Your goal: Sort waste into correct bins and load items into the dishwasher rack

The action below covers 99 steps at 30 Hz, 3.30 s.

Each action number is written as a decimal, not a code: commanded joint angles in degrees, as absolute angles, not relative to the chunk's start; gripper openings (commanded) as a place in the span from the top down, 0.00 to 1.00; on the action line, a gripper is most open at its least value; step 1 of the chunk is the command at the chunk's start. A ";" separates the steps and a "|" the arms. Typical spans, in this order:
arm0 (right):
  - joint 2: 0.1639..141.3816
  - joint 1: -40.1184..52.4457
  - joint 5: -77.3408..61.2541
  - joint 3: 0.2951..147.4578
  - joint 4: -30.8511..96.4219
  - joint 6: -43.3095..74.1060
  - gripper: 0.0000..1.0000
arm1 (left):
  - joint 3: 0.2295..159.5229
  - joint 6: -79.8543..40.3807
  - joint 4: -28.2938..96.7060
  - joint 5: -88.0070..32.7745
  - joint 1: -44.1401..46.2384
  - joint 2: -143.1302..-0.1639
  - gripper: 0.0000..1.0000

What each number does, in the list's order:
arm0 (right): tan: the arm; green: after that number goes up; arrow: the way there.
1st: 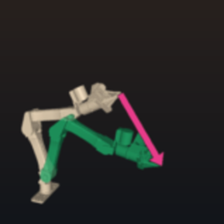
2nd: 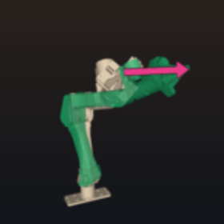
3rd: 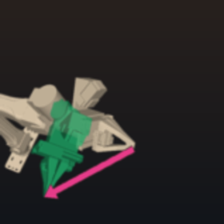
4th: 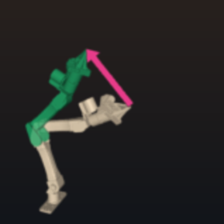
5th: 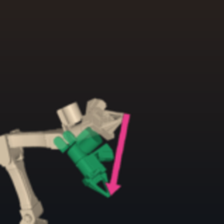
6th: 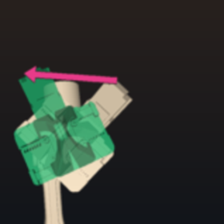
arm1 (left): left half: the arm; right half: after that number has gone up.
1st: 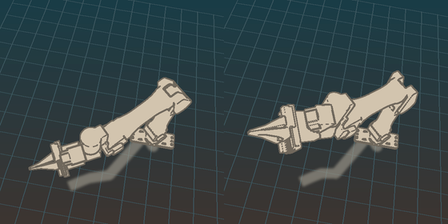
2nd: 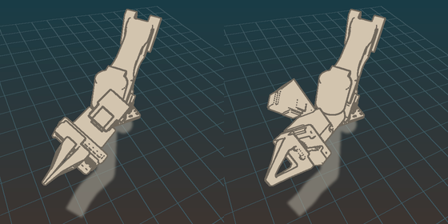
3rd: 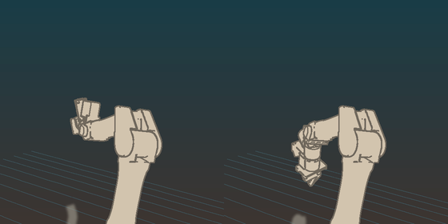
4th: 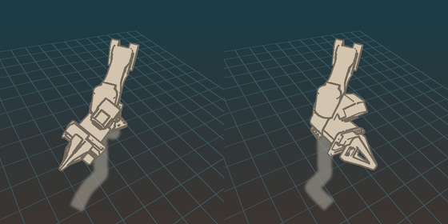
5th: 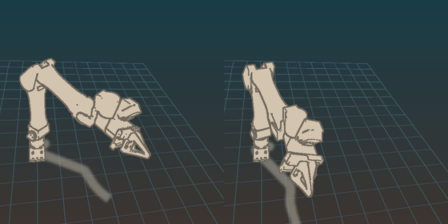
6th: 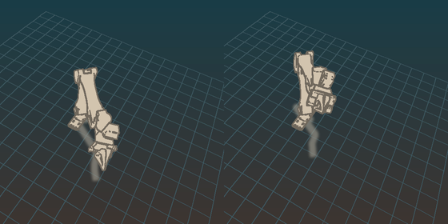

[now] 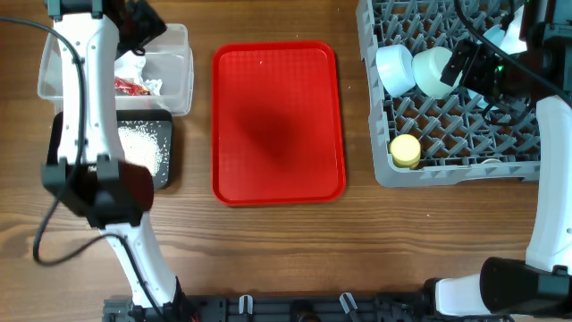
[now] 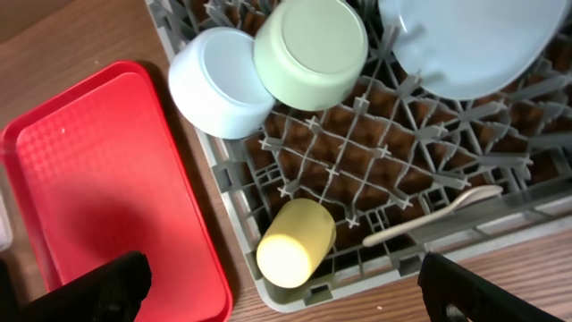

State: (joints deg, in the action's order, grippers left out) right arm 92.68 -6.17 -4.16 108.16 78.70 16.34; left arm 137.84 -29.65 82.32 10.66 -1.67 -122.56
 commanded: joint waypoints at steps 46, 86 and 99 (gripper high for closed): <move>77.38 -0.60 -8.01 108.27 81.69 7.64 0.00 | 137.88 -36.69 90.26 10.57 19.40 -114.43 0.00; 14.13 2.09 -4.54 10.24 1.43 13.10 0.00 | 137.88 -36.71 90.26 10.57 19.40 -114.43 0.00; 0.14 2.09 -3.92 0.30 -0.51 12.14 0.00 | 137.88 -36.69 90.26 10.57 19.40 -114.43 0.00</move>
